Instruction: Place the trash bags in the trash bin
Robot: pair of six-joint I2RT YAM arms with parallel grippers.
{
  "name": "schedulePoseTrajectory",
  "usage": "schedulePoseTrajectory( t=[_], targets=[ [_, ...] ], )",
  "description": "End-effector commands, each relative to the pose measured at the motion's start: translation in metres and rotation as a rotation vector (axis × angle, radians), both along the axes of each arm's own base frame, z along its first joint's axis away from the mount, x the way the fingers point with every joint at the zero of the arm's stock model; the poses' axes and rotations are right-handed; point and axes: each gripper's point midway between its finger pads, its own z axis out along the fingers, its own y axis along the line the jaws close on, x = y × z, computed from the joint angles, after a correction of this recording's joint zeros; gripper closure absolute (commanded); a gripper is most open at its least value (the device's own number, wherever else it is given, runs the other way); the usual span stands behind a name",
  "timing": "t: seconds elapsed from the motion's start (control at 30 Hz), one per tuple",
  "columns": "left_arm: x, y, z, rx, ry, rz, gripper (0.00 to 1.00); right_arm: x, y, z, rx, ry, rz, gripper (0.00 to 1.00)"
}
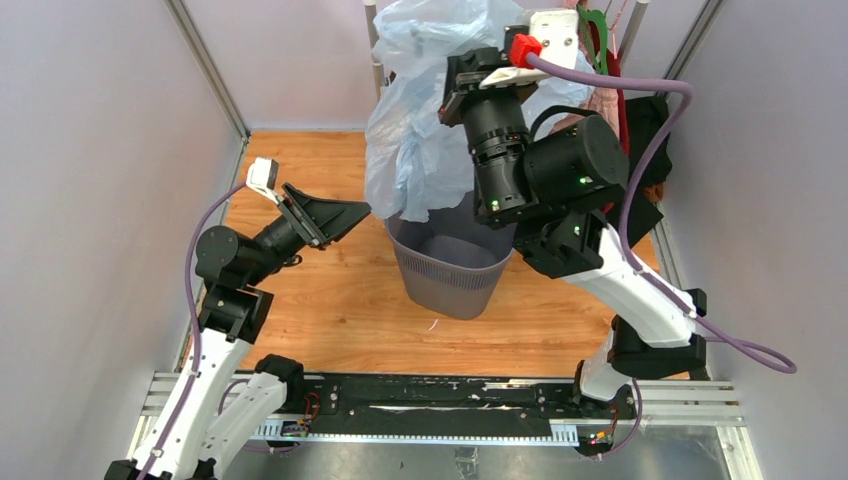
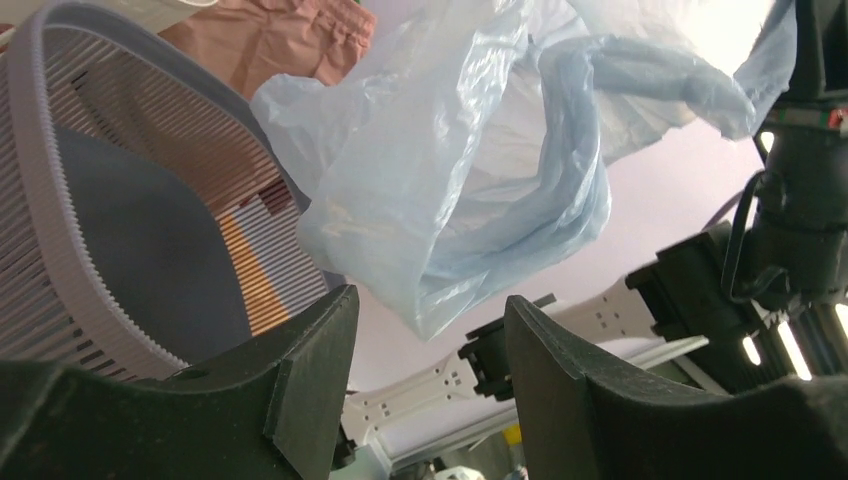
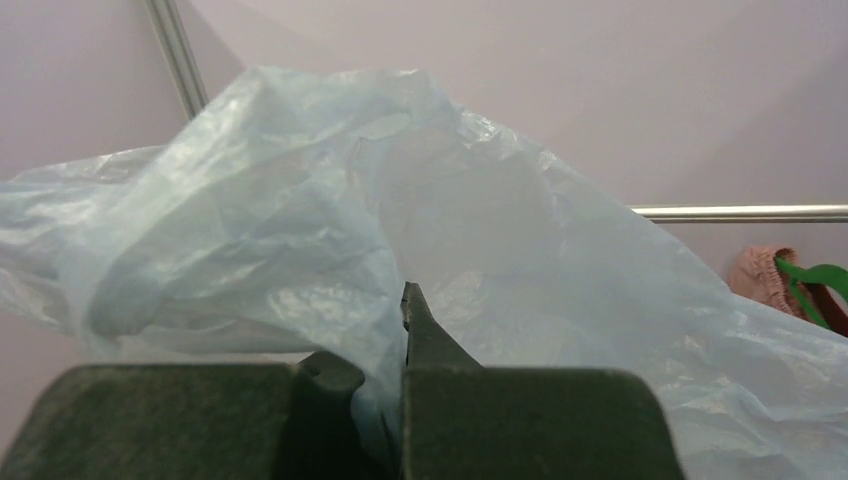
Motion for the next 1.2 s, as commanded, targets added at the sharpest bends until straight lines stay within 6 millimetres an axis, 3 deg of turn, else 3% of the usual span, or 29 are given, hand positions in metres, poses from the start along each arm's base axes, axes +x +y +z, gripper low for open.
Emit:
schedulePoseTrajectory(
  t=[0.0, 0.23, 0.27, 0.37, 0.47, 0.53, 0.8, 0.87, 0.93, 0.97, 1.03, 1.17],
  targets=[
    [0.014, 0.003, 0.002, -0.047, 0.034, 0.053, 0.4, -0.005, -0.005, 0.016, 0.1, -0.02, 0.06, 1.0],
    [0.019, -0.013, 0.017, -0.046, 0.004, 0.01, 0.42, -0.007, -0.005, 0.018, 0.112, -0.022, 0.08, 1.0],
    [0.019, -0.016, 0.018, -0.042, 0.0, 0.003, 0.46, -0.008, -0.006, 0.018, 0.112, -0.024, 0.082, 1.0],
    [0.018, -0.02, 0.026, -0.032, -0.037, -0.021, 0.73, -0.01, -0.011, 0.017, 0.102, -0.022, 0.085, 1.0],
    [0.013, -0.022, 0.045, -0.035, -0.087, -0.049, 0.95, -0.012, -0.021, 0.013, 0.084, -0.018, 0.076, 1.0],
    [0.008, -0.024, 0.066, -0.037, -0.131, -0.074, 1.0, -0.014, -0.029, 0.009, 0.064, -0.015, 0.066, 1.0],
    [-0.019, -0.028, 0.17, -0.123, -0.319, -0.216, 1.0, -0.015, -0.076, -0.021, -0.088, 0.05, -0.055, 1.0],
    [-0.023, -0.028, 0.185, -0.136, -0.345, -0.228, 1.0, -0.016, -0.088, -0.03, -0.125, 0.074, -0.076, 0.84],
    [-0.021, -0.028, 0.196, -0.143, -0.358, -0.233, 1.0, -0.02, -0.101, -0.04, -0.169, 0.103, -0.075, 0.48],
    [-0.02, -0.029, 0.197, -0.144, -0.359, -0.234, 1.0, -0.022, -0.102, -0.046, -0.194, 0.117, -0.061, 0.41],
    [-0.014, -0.031, 0.198, -0.144, -0.354, -0.236, 1.0, -0.03, -0.109, -0.053, -0.229, 0.123, -0.009, 0.3],
    [0.003, -0.038, 0.195, -0.139, -0.33, -0.235, 1.0, -0.047, -0.122, -0.063, -0.298, 0.107, 0.089, 0.26]
  ],
)
